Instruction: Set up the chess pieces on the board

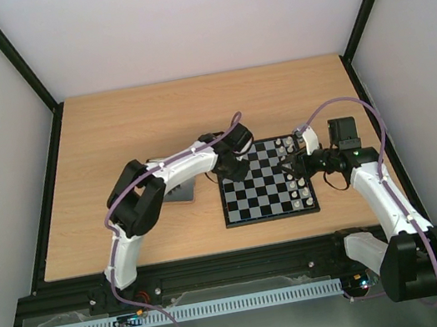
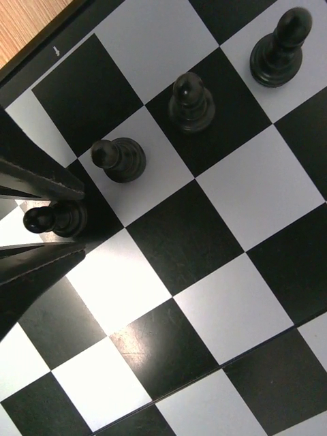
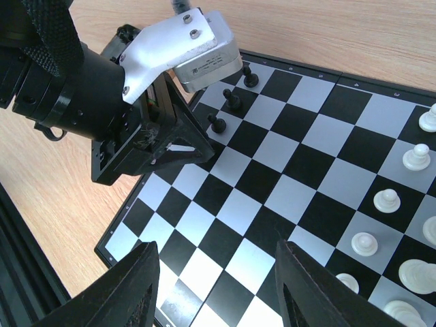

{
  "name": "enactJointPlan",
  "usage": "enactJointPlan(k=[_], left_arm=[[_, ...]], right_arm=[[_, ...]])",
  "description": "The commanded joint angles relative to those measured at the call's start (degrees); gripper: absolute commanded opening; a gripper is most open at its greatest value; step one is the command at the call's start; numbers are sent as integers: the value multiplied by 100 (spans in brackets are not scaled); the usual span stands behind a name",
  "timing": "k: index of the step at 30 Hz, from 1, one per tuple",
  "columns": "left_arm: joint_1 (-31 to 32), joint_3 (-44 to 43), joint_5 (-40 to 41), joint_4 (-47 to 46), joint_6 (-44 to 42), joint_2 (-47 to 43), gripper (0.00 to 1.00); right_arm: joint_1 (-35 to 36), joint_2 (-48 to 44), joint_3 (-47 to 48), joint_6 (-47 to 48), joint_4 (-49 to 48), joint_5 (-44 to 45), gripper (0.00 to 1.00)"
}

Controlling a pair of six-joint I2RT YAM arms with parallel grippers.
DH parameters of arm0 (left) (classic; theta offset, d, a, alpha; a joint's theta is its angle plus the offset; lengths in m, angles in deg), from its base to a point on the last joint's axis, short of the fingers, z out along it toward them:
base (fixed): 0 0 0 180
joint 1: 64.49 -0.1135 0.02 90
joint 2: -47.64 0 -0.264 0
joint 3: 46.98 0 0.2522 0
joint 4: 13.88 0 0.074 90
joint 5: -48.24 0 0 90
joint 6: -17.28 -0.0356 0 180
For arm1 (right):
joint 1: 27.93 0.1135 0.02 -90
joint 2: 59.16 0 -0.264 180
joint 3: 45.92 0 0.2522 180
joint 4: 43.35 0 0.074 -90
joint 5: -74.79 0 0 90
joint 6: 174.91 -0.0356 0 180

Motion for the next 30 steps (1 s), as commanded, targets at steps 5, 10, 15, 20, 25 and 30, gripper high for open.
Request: enactJointPlan(k=[5,10,15,20,25,30], left_arm=[[62,-238,135,462,35,-562,22],[56,128,225,407,-59,-1431,32],[54,1305,837,-354,186,-2764,99],[0,2076,1670,-233,366,-3276,99],[-544,3372,1669,-1228,288,-4237,99],[-1687,4033,1205,-1495,875,-4638,99]], right_arm=[[31,-18,-47,55,59,-52,48],[32,8,-42,56,59,-57,48],[31,36,-42,54,73,-57,48],[32,56,-38,54,69,-51,48],[32,63,-47,54,57,-35,48],[32,47,-55,45,43,20,48]])
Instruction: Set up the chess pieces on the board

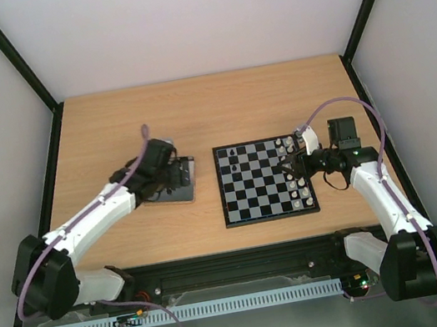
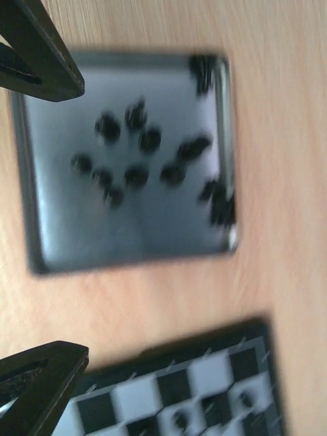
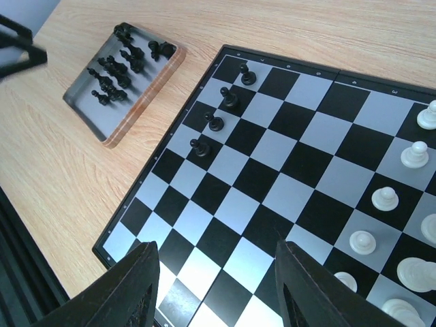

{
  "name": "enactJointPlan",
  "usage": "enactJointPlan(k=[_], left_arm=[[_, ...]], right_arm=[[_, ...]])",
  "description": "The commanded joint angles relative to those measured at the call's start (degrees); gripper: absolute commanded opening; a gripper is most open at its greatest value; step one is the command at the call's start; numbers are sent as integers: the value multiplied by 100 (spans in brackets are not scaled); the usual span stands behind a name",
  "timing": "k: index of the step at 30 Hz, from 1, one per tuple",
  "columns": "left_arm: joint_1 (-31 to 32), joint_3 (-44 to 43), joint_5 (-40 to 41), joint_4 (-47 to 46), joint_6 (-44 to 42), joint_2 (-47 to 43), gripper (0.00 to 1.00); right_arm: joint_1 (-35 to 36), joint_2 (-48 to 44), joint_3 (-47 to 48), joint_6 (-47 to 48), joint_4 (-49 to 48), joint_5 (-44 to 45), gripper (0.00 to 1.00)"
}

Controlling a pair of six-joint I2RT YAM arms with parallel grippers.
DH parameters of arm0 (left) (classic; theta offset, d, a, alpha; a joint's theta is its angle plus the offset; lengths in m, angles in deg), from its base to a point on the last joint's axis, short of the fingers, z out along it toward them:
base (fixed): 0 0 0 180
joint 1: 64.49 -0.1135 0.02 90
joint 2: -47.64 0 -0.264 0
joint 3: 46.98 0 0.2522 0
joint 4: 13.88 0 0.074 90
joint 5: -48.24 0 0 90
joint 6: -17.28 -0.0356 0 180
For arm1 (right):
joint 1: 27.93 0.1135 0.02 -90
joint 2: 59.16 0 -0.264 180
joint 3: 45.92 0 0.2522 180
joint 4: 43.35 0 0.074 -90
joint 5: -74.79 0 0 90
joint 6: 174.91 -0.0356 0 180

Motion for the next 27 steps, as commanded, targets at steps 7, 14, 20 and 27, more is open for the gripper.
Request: enactJointPlan(k=[7,14,20,27], left_arm=[[-1215,-99,-650,205,215,453,84],[-1435,99,-1127,465,7,810,30],[-1435,282,-1059,346,-37,922,31],[-1435,234,-1197,164,-53,1366,31]], right_arm=[[30,-15,-59,36,28,39,48],[32,-23,-69,37,19,14,48],[32,-16,-79,37,18,9,48],[32,-23,-78,36,15,33,48]])
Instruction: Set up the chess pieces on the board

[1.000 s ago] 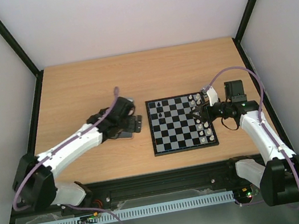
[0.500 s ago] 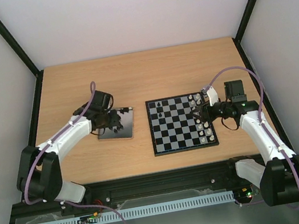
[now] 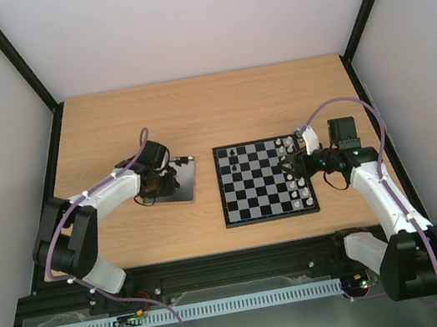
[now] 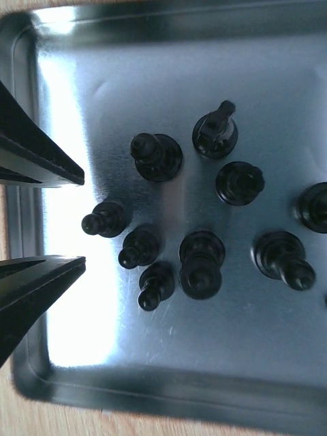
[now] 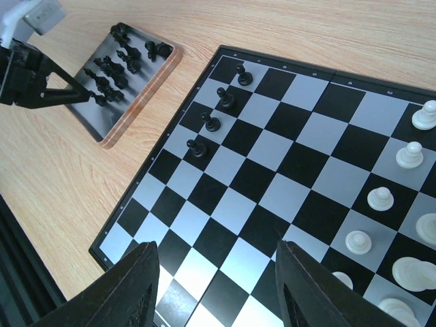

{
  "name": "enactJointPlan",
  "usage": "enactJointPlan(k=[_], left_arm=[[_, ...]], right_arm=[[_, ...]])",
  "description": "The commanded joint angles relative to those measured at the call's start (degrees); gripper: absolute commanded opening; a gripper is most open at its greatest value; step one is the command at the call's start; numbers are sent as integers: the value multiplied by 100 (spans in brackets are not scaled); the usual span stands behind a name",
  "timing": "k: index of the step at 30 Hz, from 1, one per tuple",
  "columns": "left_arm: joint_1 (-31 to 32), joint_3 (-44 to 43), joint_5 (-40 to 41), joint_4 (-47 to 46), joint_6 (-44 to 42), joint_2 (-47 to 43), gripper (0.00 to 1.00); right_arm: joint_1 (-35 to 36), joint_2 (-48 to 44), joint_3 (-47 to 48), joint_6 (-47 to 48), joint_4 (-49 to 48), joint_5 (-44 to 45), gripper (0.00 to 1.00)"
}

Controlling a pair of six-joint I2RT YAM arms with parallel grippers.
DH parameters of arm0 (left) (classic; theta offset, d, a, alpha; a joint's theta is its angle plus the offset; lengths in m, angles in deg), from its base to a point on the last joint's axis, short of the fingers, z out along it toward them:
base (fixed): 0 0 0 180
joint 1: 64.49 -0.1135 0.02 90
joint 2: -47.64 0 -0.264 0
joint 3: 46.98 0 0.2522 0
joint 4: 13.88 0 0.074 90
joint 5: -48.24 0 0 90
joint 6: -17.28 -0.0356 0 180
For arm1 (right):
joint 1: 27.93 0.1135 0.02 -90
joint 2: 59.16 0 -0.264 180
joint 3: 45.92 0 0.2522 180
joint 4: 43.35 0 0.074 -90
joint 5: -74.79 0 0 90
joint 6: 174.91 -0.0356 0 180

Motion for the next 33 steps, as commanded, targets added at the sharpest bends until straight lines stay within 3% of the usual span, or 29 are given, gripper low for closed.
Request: enactJointPlan(k=[1,33], left_arm=[[-3,-12,-100,-45,-36,222,30],[-3,-330,243,-136,-111,697,18]], right_arm=[[32,-24,-79,39,36,-23,48],[32,-7,-87,47,27,-16,48]])
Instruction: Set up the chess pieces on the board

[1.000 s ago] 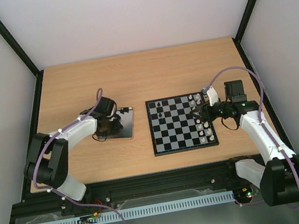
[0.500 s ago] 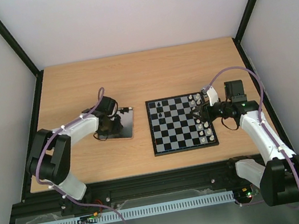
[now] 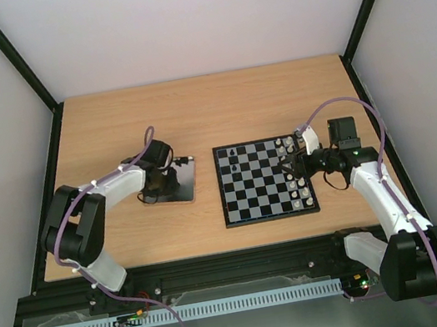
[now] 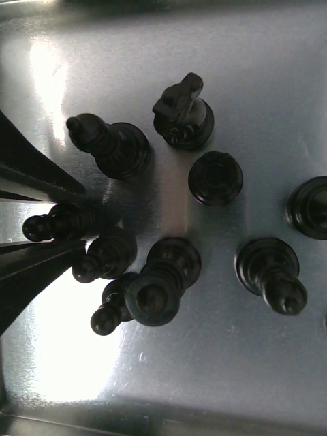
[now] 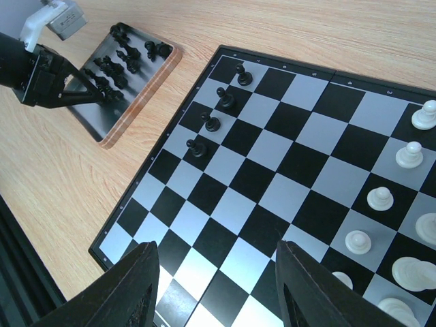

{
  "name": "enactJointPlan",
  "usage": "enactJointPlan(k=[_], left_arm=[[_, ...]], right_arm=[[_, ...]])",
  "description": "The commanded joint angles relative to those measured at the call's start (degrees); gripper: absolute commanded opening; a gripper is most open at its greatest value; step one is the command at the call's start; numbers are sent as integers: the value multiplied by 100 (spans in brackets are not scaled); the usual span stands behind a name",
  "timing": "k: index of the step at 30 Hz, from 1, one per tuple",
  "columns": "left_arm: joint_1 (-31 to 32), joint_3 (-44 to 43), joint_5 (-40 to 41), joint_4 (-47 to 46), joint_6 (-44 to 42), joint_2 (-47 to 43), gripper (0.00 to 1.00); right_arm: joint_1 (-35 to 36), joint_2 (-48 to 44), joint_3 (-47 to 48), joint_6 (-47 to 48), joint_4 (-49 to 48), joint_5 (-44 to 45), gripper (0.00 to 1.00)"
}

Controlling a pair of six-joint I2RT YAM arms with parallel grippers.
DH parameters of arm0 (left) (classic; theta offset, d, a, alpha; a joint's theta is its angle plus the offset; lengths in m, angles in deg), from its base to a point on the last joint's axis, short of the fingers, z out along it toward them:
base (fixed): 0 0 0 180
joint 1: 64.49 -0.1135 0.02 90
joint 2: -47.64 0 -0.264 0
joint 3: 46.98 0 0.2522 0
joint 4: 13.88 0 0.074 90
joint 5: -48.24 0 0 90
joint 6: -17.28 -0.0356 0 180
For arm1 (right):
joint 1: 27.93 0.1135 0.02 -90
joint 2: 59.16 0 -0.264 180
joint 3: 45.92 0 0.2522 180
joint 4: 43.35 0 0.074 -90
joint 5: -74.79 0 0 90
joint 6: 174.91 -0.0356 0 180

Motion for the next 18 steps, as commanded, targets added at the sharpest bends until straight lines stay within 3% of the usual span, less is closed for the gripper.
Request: enactJointPlan(k=[1,10,18], left_arm=[[-3,-145,179,24,-35,67,17],[50,-141,319,215,-82,-141,10],[487,-147,671,843,3,-752,9]], right_arm=[[32,-9,-87,47,26,-19,48],[32,1,-85,52,26,-28,48],[32,2,-87,47,34,-84,48]])
